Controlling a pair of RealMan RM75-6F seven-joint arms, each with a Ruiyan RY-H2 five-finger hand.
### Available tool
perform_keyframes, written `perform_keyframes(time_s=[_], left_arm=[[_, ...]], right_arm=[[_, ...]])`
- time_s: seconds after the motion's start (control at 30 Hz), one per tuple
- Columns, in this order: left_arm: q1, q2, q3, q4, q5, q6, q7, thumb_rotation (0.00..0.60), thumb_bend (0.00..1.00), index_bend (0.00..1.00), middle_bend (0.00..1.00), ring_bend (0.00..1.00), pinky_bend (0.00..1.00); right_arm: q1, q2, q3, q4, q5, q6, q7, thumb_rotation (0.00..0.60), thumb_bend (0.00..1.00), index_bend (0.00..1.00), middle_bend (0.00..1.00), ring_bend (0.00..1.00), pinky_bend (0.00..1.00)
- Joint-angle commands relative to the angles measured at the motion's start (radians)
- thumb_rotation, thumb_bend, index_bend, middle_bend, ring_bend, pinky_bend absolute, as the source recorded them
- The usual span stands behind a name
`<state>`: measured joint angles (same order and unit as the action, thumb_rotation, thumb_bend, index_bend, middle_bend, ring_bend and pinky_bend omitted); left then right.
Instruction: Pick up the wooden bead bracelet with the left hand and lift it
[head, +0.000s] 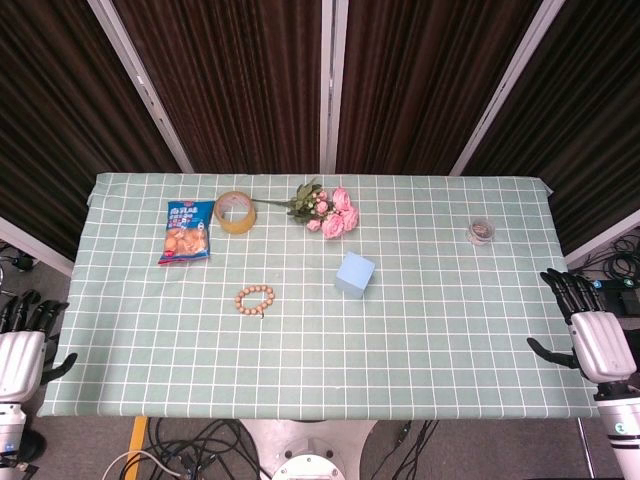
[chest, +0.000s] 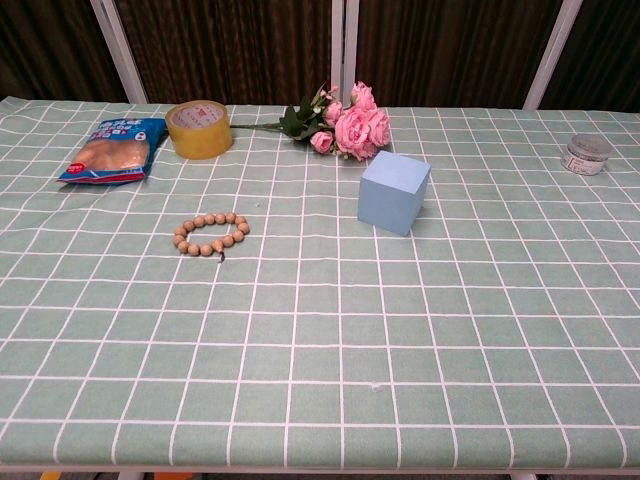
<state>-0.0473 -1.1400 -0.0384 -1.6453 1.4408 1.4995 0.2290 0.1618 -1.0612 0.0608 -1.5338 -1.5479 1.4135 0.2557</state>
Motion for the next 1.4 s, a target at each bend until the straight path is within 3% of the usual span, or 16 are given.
perform_keyframes(time_s=[0.03, 0.47, 0.57, 0.73, 0.93, 1.07, 1.4], left_arm=[[-0.002, -0.001, -0.001, 0.000, -0.002, -0.003, 0.001, 0.600, 0.18, 0.20, 0.17, 0.01, 0.00], [-0.043, 0.012, 0.003, 0.009, 0.072, -0.024, -0.004, 0.600, 0.18, 0.20, 0.17, 0.01, 0.00], [-0.096, 0.028, -0.001, 0.005, 0.130, -0.067, -0.041, 0.600, 0.18, 0.20, 0.18, 0.01, 0.00], [-0.255, 0.017, -0.026, 0.055, 0.249, -0.194, -0.192, 0.600, 0.18, 0.28, 0.29, 0.06, 0.00], [-0.453, -0.106, -0.051, 0.198, 0.359, -0.322, -0.274, 0.600, 0.18, 0.40, 0.40, 0.15, 0.02], [-0.551, -0.196, -0.045, 0.289, 0.387, -0.403, -0.299, 0.600, 0.18, 0.42, 0.42, 0.16, 0.03], [-0.648, -0.406, -0.002, 0.495, 0.392, -0.500, -0.142, 0.600, 0.18, 0.39, 0.42, 0.16, 0.03]], right_arm=[[0.000, 0.000, 0.000, 0.001, 0.002, -0.001, 0.000, 0.600, 0.10, 0.00, 0.06, 0.00, 0.00], [-0.019, 0.006, -0.008, -0.015, -0.009, 0.030, -0.012, 0.600, 0.10, 0.00, 0.06, 0.00, 0.00], [-0.023, 0.010, -0.009, -0.020, -0.021, 0.047, -0.017, 0.600, 0.10, 0.00, 0.06, 0.00, 0.00], [-0.028, 0.013, -0.008, -0.029, -0.027, 0.063, -0.021, 0.600, 0.10, 0.00, 0.06, 0.00, 0.00], [-0.040, 0.025, -0.012, -0.046, -0.030, 0.079, -0.036, 0.600, 0.10, 0.00, 0.06, 0.00, 0.00], [-0.053, 0.036, -0.014, -0.065, -0.032, 0.097, -0.053, 0.600, 0.10, 0.00, 0.06, 0.00, 0.00], [-0.065, 0.040, -0.012, -0.089, -0.013, 0.098, -0.075, 0.600, 0.10, 0.00, 0.06, 0.00, 0.00]])
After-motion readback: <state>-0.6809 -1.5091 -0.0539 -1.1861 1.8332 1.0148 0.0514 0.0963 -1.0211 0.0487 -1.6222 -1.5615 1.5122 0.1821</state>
